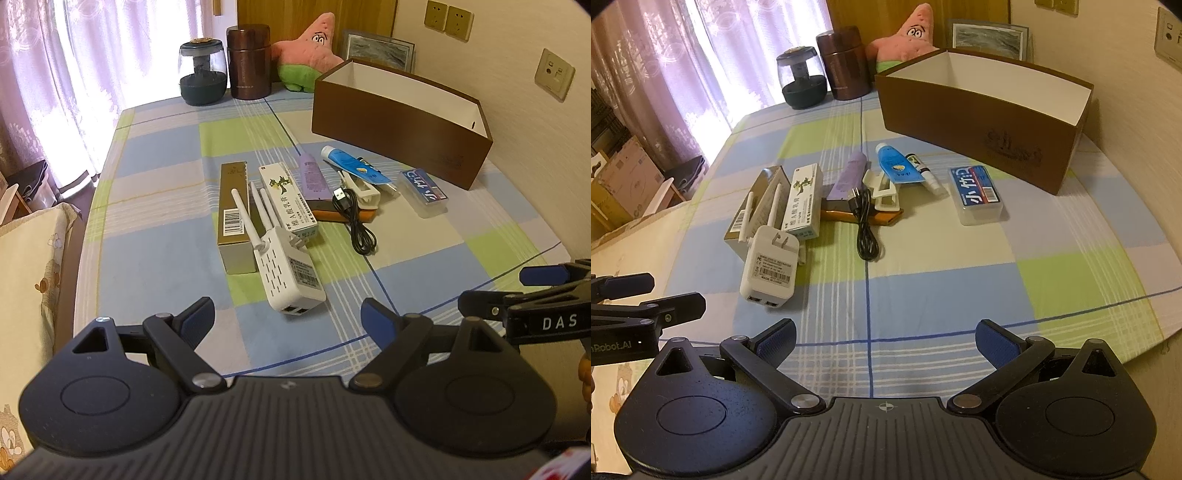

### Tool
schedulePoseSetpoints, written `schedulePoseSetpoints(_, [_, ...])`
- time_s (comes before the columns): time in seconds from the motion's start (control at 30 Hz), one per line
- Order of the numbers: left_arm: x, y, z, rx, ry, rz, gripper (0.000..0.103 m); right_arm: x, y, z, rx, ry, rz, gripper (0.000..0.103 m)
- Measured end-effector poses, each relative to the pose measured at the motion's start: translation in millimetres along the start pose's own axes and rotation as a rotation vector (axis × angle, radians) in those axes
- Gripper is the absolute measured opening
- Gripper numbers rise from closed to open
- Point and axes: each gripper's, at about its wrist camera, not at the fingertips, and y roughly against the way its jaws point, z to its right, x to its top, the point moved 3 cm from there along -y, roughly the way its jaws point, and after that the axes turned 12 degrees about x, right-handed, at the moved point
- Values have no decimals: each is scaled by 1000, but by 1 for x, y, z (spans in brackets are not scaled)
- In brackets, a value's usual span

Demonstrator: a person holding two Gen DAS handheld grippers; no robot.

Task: Organize rigid objects
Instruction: 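Move left tool to white router and close on it while right tool approaches floss-pick box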

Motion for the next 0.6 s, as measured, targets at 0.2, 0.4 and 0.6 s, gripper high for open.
schedulePoseSetpoints(0.2, [5,-8,0,8,12,-19,84,4,-1,4,4,-1,-6,101])
schedulePoseSetpoints(0.4, [9,-19,1,6,20,-42,84,12,-6,14,12,-8,-10,101])
schedulePoseSetpoints(0.6, [13,-36,1,-20,45,-64,84,19,-9,30,31,-20,6,101])
